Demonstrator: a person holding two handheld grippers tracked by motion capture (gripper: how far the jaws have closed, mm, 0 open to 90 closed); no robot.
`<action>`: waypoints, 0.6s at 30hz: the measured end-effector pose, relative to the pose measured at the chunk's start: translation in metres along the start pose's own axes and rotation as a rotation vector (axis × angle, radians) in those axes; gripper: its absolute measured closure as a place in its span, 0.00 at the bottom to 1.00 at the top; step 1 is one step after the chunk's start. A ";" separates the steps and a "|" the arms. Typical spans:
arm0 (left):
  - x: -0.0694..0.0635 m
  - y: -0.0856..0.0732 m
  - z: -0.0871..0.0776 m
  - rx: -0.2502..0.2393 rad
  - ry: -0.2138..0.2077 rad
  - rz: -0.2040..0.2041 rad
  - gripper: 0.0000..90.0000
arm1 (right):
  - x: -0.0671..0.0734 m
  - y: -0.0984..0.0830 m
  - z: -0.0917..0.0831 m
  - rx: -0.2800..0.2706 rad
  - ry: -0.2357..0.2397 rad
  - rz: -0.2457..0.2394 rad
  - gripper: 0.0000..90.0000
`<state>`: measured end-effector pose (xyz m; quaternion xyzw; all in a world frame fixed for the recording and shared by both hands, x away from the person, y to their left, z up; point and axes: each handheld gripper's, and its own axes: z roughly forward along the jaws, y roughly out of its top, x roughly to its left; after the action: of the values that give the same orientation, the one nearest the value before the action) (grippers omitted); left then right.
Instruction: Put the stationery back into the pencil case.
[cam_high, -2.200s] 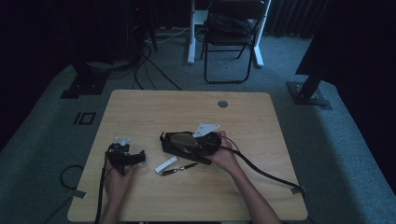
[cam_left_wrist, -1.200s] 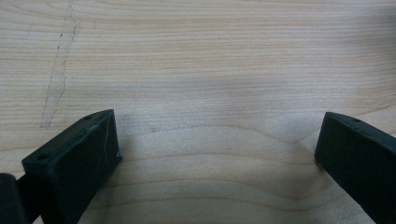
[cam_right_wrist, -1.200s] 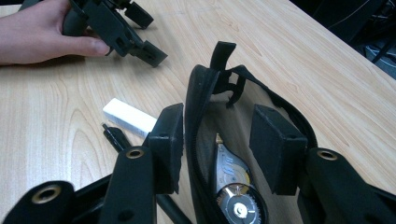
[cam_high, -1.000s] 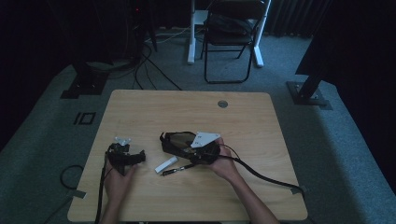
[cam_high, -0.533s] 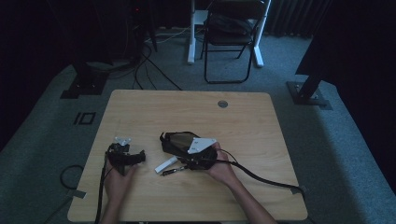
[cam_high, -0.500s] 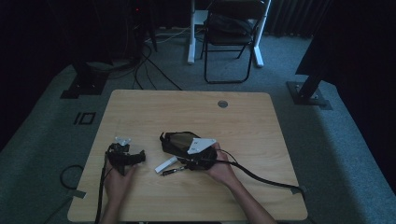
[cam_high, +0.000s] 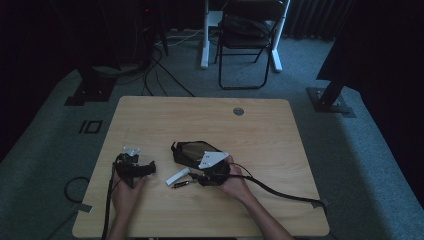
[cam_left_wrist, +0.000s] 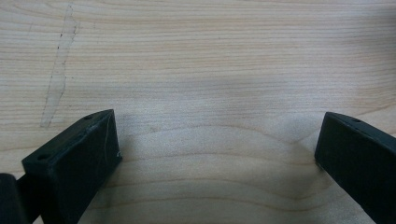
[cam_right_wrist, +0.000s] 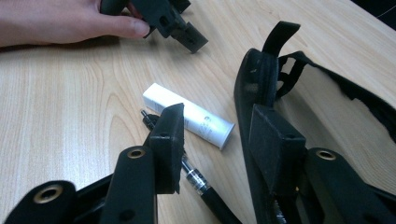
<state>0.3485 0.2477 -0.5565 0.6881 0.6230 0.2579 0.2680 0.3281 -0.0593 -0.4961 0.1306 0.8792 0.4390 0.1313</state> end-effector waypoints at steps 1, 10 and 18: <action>0.000 0.000 0.000 0.000 0.000 0.000 0.00 | 0.001 0.000 0.001 0.002 0.002 -0.001 0.61; 0.000 0.000 0.000 0.000 0.000 0.000 0.00 | 0.005 -0.004 0.006 0.013 0.011 -0.003 0.61; 0.000 0.000 0.000 -0.001 0.000 0.000 0.00 | 0.011 -0.009 0.012 0.039 0.013 -0.016 0.62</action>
<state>0.3485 0.2476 -0.5566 0.6879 0.6231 0.2581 0.2682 0.3213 -0.0521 -0.5119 0.1231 0.8894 0.4216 0.1269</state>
